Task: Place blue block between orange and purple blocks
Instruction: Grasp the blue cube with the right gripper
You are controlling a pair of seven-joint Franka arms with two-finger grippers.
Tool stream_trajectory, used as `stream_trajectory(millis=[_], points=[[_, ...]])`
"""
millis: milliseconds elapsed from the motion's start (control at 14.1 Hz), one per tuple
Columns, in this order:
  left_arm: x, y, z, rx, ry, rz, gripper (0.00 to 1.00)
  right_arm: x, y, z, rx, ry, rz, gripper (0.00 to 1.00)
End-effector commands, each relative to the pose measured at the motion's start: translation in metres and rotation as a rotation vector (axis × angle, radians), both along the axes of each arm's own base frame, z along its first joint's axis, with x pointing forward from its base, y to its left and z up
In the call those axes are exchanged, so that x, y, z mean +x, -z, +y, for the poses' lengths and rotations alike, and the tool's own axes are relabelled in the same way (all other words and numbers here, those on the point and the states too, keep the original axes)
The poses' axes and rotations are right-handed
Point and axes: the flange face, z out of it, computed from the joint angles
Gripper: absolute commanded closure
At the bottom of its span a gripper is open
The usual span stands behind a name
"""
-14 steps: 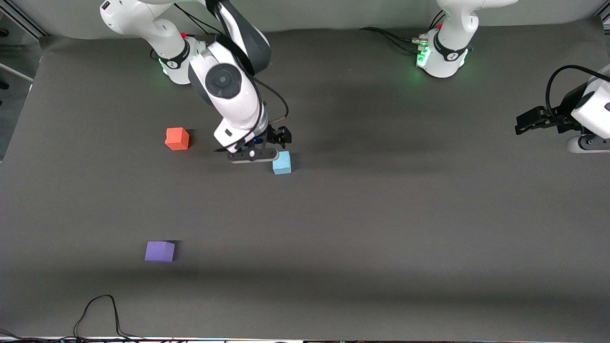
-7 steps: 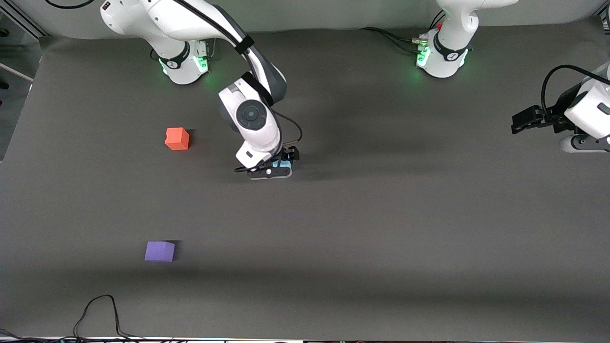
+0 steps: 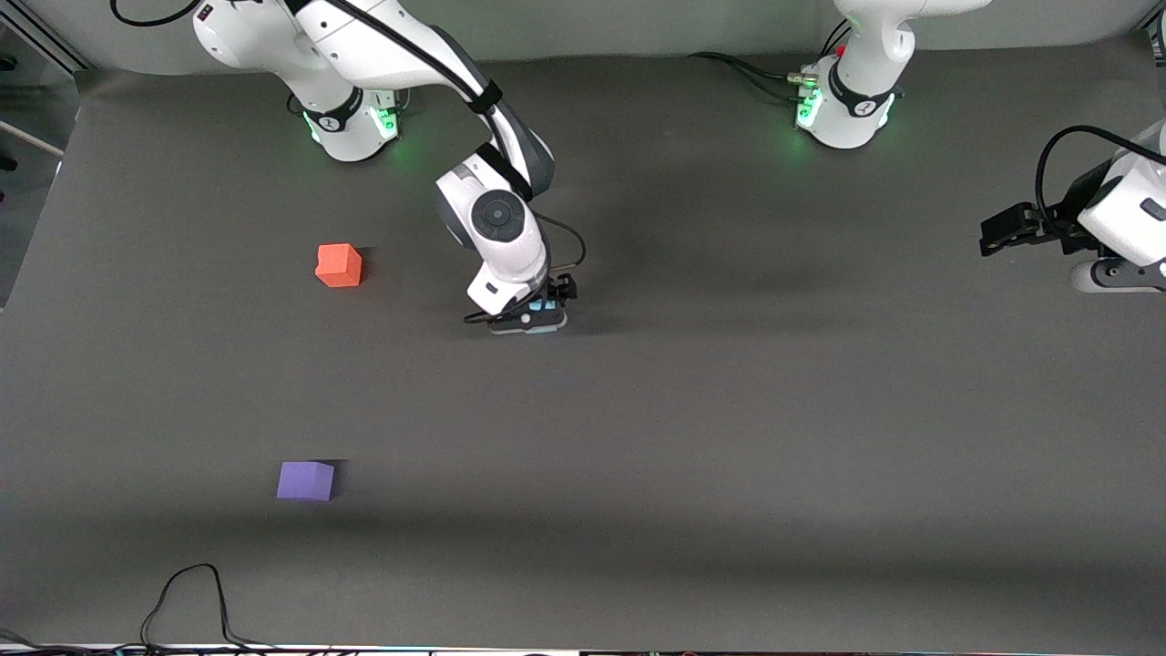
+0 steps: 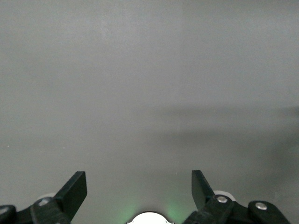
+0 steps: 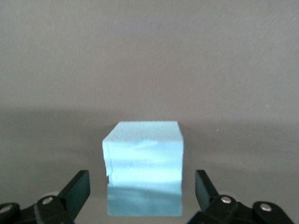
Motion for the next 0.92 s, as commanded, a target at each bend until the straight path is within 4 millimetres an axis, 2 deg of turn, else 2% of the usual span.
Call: stream_trajectory(millis=[0, 213, 285, 356, 498, 569, 640, 783, 854], points=[[0.001, -0.002, -0.004, 0.017, 0.026, 0.012, 0.0, -0.004, 0.003, 0.003, 0.002, -0.007, -0.021, 0.0], [0.001, -0.002, -0.004, 0.017, 0.026, 0.012, 0.0, -0.003, 0.008, 0.002, -0.001, -0.004, -0.022, 0.02], [0.001, -0.002, -0.005, 0.015, 0.027, 0.009, 0.0, -0.002, 0.008, 0.003, 0.007, -0.005, -0.033, 0.07], [0.001, -0.004, -0.004, 0.013, 0.026, 0.006, 0.0, -0.001, 0.013, 0.002, 0.007, -0.004, -0.035, 0.17], [0.001, -0.004, -0.003, 0.006, 0.02, 0.003, 0.0, 0.003, 0.015, -0.003, 0.004, 0.0, -0.036, 0.47], [0.001, -0.003, -0.003, 0.004, 0.02, 0.005, 0.0, 0.009, 0.008, -0.008, 0.004, 0.003, -0.041, 0.69], [0.001, -0.003, -0.004, 0.004, 0.022, 0.005, 0.0, 0.015, 0.001, -0.012, 0.005, 0.011, -0.051, 0.76], [0.002, -0.003, -0.004, 0.003, 0.02, 0.005, 0.0, 0.022, -0.024, -0.015, 0.019, 0.007, -0.062, 0.76], [0.002, -0.003, -0.004, 0.001, 0.019, 0.004, 0.0, 0.029, -0.042, -0.019, 0.014, 0.007, -0.055, 0.76]])
